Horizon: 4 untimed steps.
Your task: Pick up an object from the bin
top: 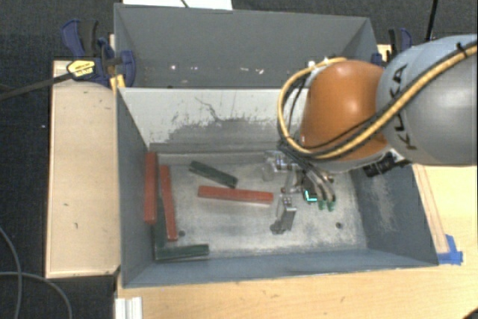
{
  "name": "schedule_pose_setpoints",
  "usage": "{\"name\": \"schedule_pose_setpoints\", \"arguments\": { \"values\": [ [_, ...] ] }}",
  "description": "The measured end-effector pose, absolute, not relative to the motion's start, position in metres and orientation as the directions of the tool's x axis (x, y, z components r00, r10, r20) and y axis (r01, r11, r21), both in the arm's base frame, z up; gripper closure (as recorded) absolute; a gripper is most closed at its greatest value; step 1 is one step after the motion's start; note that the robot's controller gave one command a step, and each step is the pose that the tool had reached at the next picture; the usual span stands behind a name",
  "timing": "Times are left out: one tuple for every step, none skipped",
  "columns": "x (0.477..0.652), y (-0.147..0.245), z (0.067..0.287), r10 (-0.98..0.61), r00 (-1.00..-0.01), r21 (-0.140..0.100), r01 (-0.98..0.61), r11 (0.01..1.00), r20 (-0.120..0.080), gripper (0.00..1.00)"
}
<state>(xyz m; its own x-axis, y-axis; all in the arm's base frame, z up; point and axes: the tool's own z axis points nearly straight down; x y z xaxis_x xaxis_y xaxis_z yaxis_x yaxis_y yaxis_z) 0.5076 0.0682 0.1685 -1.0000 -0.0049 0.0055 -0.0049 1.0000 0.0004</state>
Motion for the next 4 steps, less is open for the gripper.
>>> {"name": "schedule_pose_setpoints", "arguments": {
  "values": [
    [0.509, 0.068, 0.172, -0.002, -1.0, 0.001, -0.002, 1.0, -0.002, 0.0],
    [0.539, 0.076, 0.136, 0.058, -0.998, 0.002, 0.058, 0.998, -0.012, 0.0],
    [0.527, 0.088, 0.07, 0.082, -0.997, 0.001, 0.082, 0.997, 0.0, 1.0],
    [0.527, 0.088, 0.07, 0.083, -0.997, 0.001, 0.083, 0.997, 0.0, 1.0]
  ]
}}
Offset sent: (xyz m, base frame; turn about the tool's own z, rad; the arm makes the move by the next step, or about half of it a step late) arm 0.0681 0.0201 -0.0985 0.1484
